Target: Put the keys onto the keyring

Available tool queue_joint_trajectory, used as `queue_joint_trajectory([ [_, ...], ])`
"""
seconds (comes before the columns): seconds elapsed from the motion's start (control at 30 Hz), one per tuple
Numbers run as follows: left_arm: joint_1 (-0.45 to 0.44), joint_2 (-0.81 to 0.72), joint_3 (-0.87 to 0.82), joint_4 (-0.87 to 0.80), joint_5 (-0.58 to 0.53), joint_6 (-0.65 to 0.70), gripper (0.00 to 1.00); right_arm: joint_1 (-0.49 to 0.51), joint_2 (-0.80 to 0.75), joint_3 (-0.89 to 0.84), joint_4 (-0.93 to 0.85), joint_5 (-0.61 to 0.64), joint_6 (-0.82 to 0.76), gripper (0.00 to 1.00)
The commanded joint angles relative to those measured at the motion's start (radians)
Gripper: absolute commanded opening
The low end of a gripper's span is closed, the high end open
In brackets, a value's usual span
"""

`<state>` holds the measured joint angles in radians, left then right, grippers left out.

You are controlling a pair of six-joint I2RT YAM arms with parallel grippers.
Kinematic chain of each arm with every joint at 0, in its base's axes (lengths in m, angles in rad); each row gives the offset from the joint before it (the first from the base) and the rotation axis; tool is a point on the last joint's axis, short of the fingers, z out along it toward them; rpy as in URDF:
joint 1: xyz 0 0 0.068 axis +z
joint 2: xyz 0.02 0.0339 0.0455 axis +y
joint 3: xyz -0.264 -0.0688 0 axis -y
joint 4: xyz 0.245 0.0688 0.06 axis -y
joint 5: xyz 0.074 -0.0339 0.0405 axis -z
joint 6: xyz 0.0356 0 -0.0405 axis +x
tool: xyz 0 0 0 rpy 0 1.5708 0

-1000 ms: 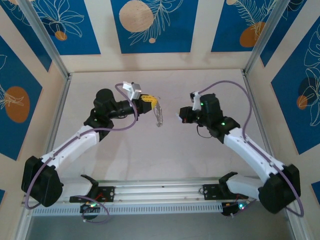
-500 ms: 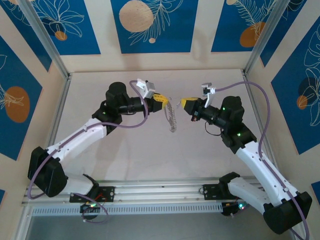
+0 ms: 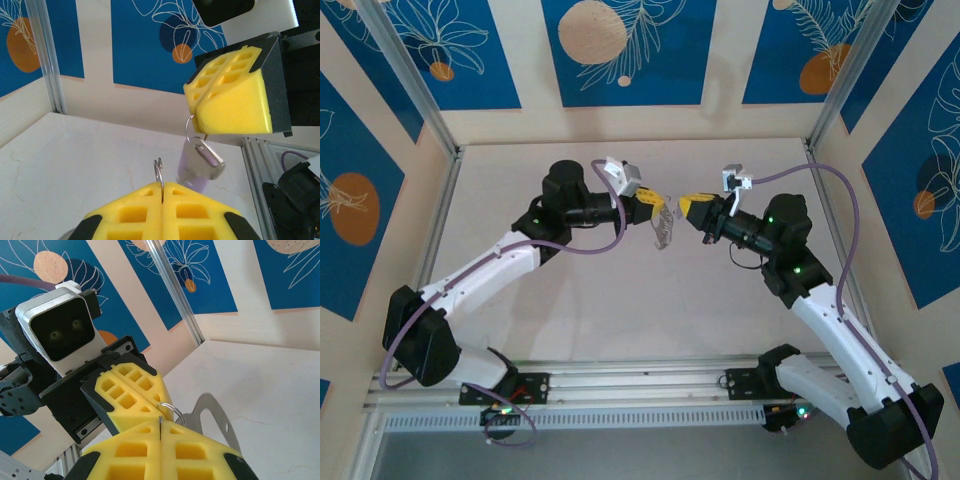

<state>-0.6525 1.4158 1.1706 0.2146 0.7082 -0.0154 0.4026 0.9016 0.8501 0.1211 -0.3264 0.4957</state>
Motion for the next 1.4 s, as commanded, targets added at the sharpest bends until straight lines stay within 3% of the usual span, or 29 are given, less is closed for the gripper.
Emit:
queue_joint_trajectory([
  [0.0, -0.016, 0.009, 0.042, 0.006, 0.005, 0.024, 0.0, 0.013, 0.006, 0.004, 0.043, -0.02, -0.016, 0.0],
  [0.77, -0.04, 0.006, 0.05, -0.001, 0.004, 0.034, 0.0, 0.039, 0.051, 0.022, 0.034, 0.02, -0.035, 0.0],
  [1.37, -0.042, -0.013, 0.033, 0.028, -0.014, 0.026, 0.0, -0.029, 0.026, -0.008, -0.011, 0.01, -0.01, 0.0],
])
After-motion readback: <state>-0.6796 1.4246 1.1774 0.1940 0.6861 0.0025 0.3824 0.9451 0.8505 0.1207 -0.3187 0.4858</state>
